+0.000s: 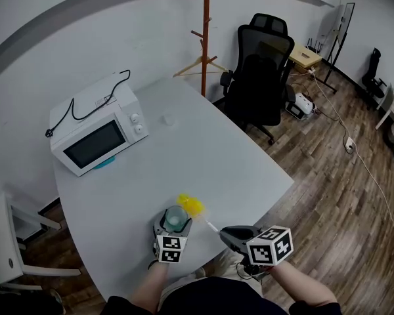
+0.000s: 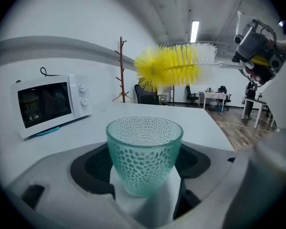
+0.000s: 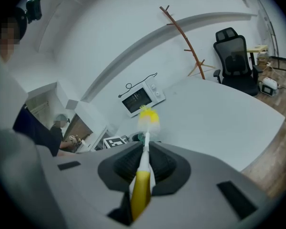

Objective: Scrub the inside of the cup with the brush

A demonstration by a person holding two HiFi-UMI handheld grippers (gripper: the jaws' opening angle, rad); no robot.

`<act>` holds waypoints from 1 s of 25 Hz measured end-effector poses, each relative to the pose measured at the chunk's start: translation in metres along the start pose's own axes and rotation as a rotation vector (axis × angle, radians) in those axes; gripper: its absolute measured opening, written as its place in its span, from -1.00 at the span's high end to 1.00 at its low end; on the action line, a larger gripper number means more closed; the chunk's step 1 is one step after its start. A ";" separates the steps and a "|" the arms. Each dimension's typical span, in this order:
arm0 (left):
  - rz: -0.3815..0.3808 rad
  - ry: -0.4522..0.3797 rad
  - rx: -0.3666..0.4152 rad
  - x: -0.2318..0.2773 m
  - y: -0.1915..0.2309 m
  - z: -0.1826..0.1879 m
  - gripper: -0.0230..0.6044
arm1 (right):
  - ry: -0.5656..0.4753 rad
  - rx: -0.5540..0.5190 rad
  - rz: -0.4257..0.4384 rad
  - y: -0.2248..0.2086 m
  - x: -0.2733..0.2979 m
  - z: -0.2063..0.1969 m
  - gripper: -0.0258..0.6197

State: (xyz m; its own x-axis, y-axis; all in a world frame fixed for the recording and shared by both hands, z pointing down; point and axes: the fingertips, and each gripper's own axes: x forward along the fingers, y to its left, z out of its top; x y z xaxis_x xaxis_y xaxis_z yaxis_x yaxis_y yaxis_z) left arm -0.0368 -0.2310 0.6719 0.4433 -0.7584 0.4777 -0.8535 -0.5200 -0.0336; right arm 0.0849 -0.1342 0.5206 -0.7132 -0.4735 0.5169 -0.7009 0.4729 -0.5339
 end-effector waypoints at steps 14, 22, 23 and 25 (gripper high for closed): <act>-0.012 -0.116 -0.041 0.038 -0.011 0.028 -0.30 | -0.121 0.174 -0.059 -0.050 -0.001 0.007 0.77; -0.033 -0.081 -0.083 0.032 -0.014 0.030 -0.31 | -0.120 0.177 -0.050 -0.047 -0.002 0.007 0.77; -0.033 -0.081 -0.086 0.030 -0.013 0.030 -0.31 | -0.124 0.174 -0.050 -0.046 -0.003 0.007 0.77; -0.034 -0.083 -0.086 0.025 -0.013 0.031 -0.31 | -0.133 0.171 -0.049 -0.042 -0.003 0.006 0.77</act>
State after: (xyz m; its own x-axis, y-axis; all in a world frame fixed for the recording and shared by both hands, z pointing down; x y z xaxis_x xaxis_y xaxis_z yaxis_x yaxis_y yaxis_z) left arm -0.0059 -0.2551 0.6568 0.4908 -0.7724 0.4031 -0.8561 -0.5135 0.0585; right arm 0.1167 -0.1568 0.5372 -0.6632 -0.5916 0.4584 -0.7150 0.3196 -0.6218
